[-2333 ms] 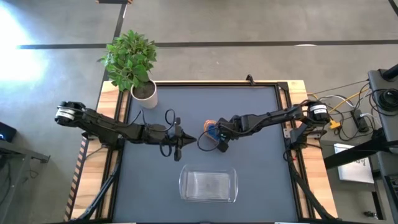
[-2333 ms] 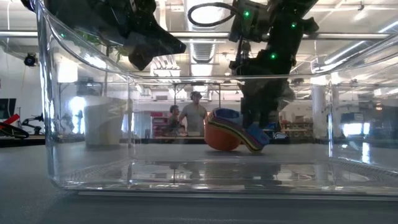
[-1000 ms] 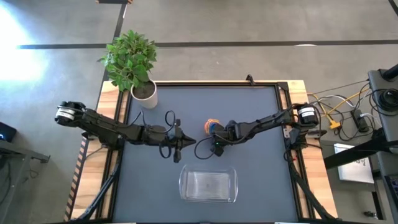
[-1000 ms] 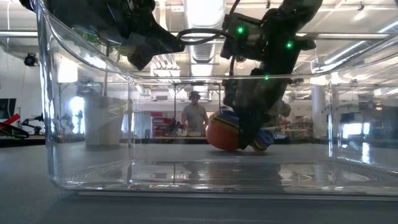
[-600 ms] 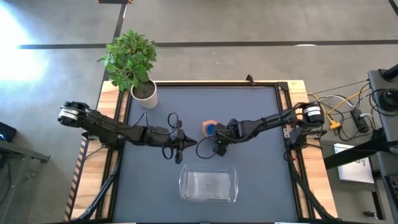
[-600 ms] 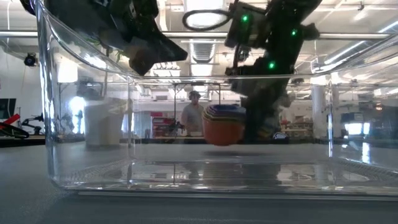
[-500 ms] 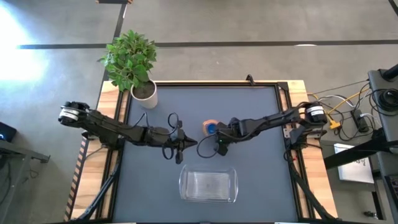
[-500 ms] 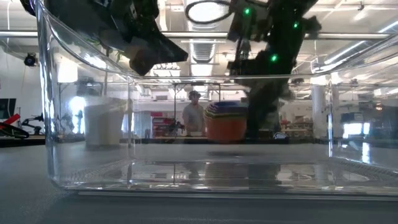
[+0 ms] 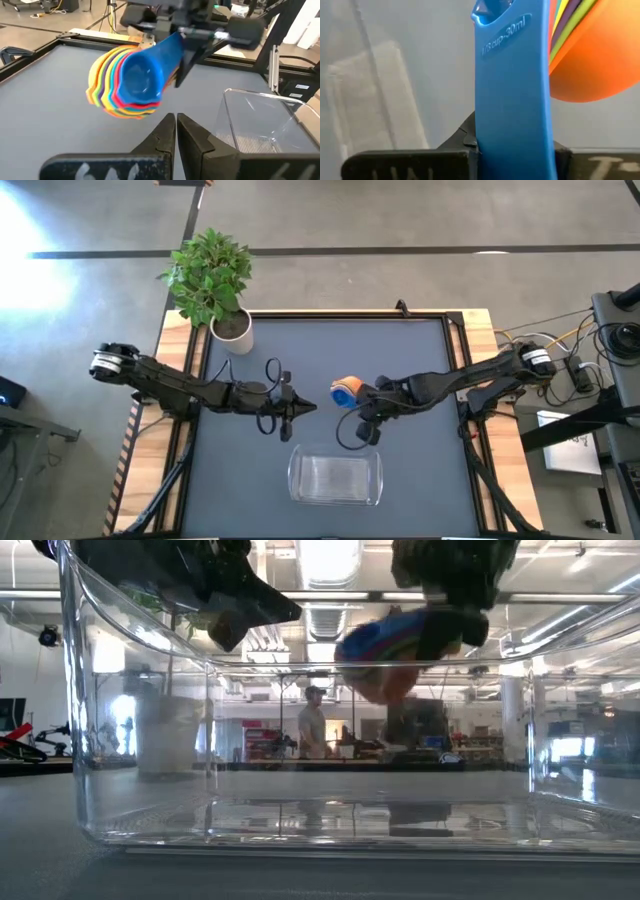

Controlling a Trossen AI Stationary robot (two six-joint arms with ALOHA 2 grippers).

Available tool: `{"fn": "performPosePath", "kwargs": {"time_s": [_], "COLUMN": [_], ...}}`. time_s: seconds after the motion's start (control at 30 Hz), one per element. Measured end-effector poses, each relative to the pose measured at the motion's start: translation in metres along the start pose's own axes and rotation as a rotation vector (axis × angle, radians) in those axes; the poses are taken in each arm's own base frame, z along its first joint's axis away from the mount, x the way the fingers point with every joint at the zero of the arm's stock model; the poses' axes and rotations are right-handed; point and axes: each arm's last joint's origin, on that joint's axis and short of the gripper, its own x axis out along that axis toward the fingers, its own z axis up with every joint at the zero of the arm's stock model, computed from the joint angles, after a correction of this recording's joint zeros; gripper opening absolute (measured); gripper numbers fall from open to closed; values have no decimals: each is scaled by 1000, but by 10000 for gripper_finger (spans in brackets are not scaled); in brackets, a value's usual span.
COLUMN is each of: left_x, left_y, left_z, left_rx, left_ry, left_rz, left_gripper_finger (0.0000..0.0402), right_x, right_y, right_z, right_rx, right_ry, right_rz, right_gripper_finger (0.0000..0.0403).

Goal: Nest measuring cups in basket
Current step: Put the nested colored measuring cups into the transparent bin

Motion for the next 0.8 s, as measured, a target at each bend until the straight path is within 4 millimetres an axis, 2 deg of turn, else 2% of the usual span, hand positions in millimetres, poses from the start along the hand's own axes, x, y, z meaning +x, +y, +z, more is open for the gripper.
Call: {"fn": "performPosePath", "kwargs": {"time_s": [0.17, 0.3, 0.57, 0.8], "left_x": [0, -1, -16, -28], "left_y": [0, 0, 1, 1], "left_z": [0, 2, 13, 17], "left_rx": [-2, -3, 5, 12], "left_ry": [0, -6, -20, -48], "left_rz": [0, -1, -2, 36], "left_gripper_finger": [0, 0, 0, 0], "right_x": [-12, -20, -30, -29], "right_y": [3, 12, 56, 93], "right_z": [-2, -4, -14, -27], "right_rx": [4, 12, -40, -76], "right_ry": [-28, -28, -65, -122], "right_rz": [24, 123, 415, 572], "right_gripper_finger": [32, 32, 32, 32]}}
